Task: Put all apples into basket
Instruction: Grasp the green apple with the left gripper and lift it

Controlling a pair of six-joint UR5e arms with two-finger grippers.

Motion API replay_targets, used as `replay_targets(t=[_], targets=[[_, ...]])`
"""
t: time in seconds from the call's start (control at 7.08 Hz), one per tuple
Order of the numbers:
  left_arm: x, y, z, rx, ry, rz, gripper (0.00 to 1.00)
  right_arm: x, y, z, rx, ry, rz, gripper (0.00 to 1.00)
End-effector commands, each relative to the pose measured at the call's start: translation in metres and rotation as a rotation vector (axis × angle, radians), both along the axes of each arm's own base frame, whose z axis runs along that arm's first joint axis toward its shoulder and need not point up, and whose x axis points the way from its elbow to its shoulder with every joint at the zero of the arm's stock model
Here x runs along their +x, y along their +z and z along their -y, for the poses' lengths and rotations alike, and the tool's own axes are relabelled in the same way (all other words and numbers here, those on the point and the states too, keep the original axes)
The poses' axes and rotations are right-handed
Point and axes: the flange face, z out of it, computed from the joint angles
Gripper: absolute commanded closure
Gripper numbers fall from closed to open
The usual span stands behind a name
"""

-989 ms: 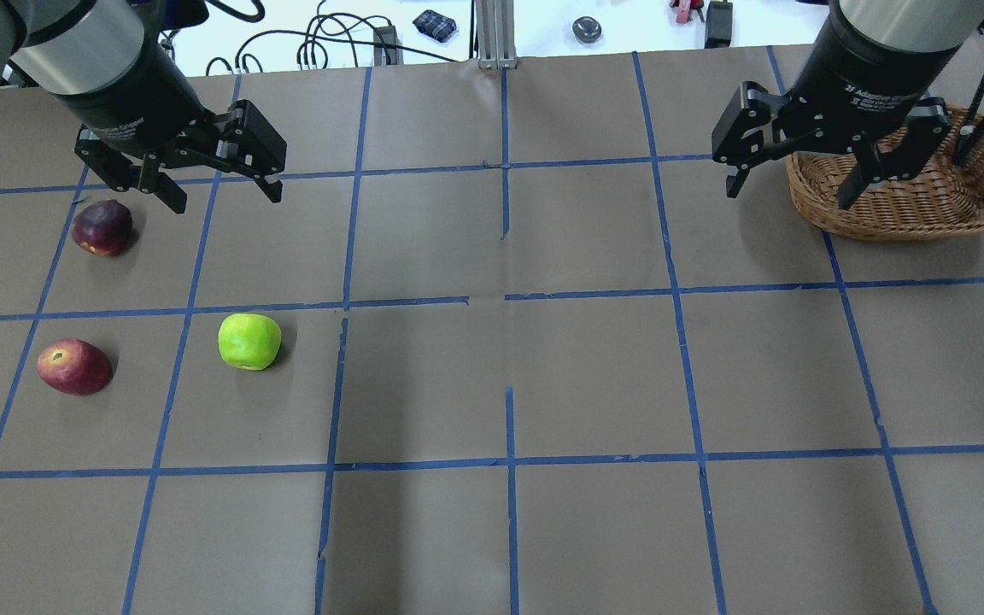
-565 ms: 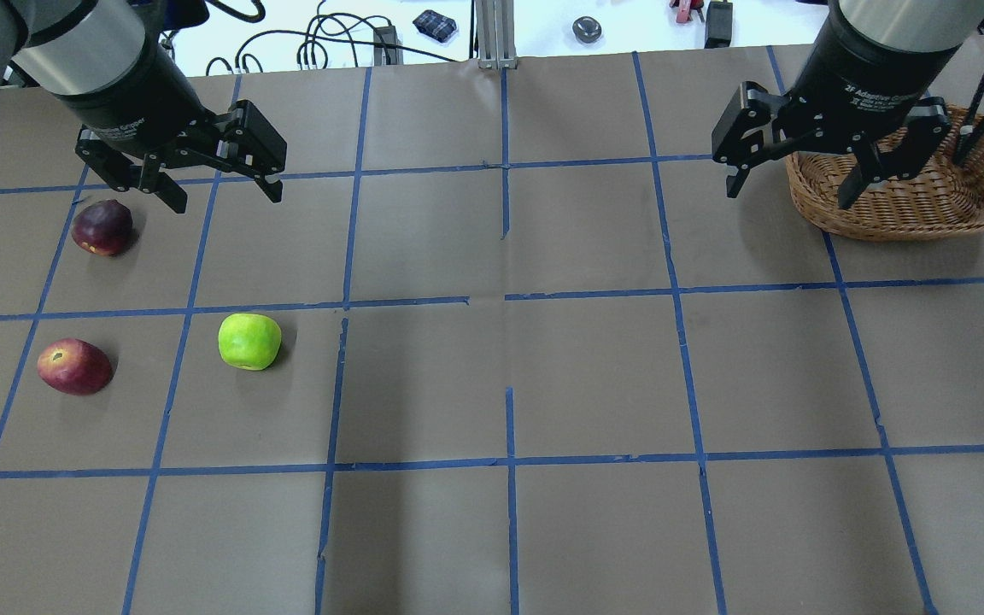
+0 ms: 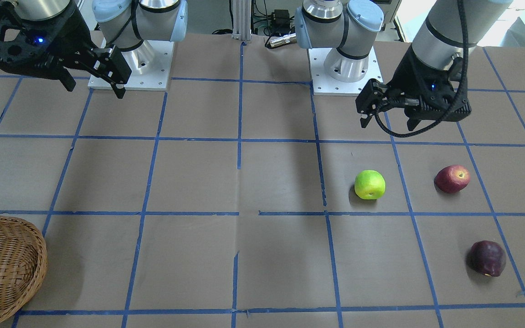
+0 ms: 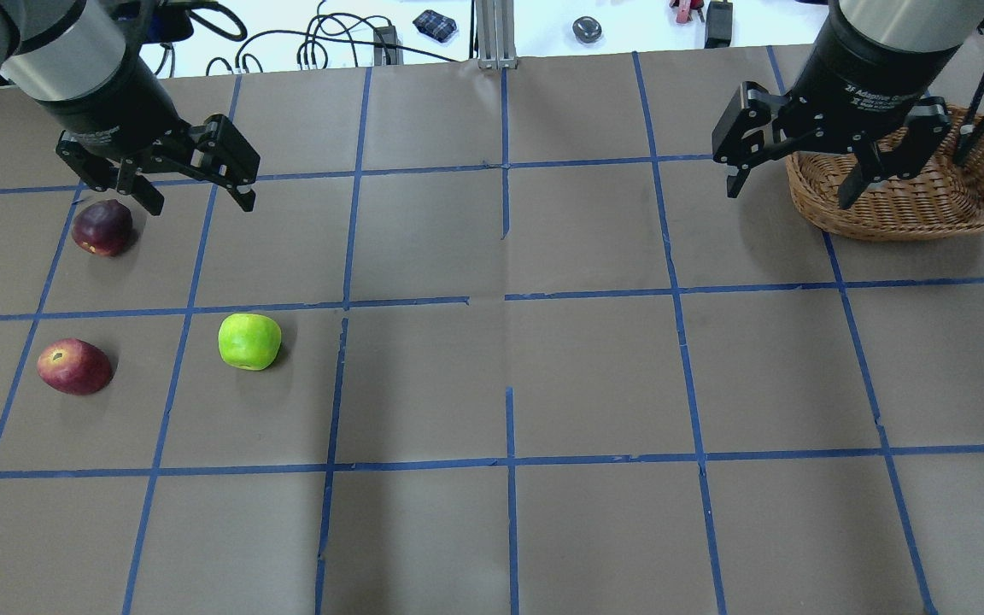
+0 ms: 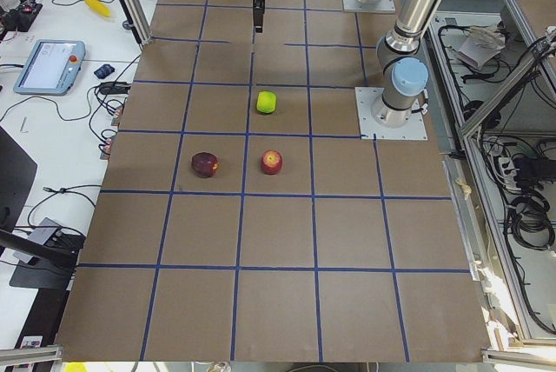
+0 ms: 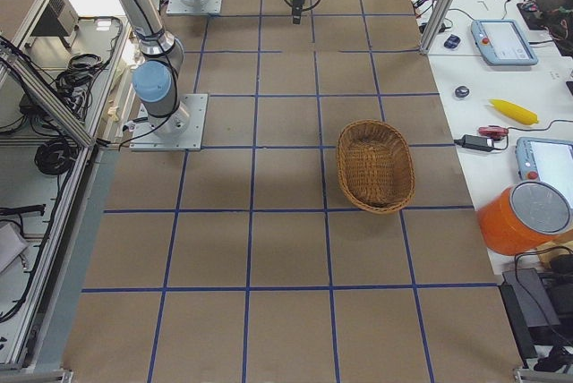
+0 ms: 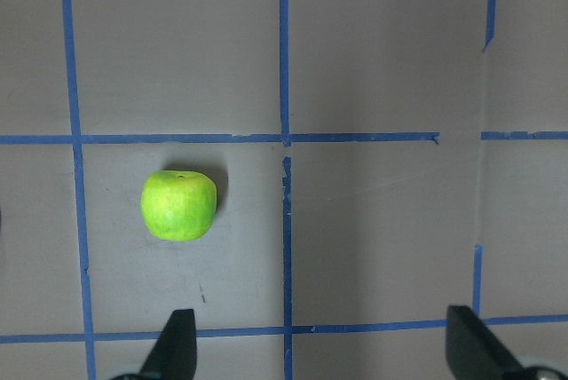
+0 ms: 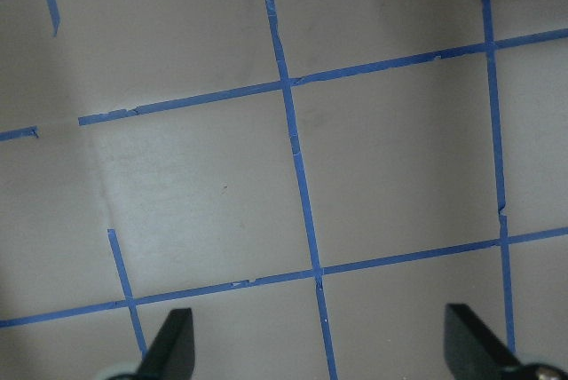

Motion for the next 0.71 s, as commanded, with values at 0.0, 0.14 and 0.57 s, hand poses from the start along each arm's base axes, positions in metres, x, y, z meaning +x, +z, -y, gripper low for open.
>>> replay_targets(t=[0.0, 0.14, 0.57], targets=[[0.04, -0.081, 0.004, 0.048, -0.044, 0.042, 0.0, 0.0, 0.0, 0.0, 0.0, 0.0, 0.0, 0.0], [0.057, -0.132, -0.005, 0.022, -0.071, 0.053, 0.0, 0.0, 0.0, 0.0, -0.001, 0.0, -0.002, 0.0], [0.068, -0.233, -0.023, -0.004, -0.09, 0.044, 0.0, 0.0, 0.0, 0.0, 0.002, 0.0, 0.0, 0.0]])
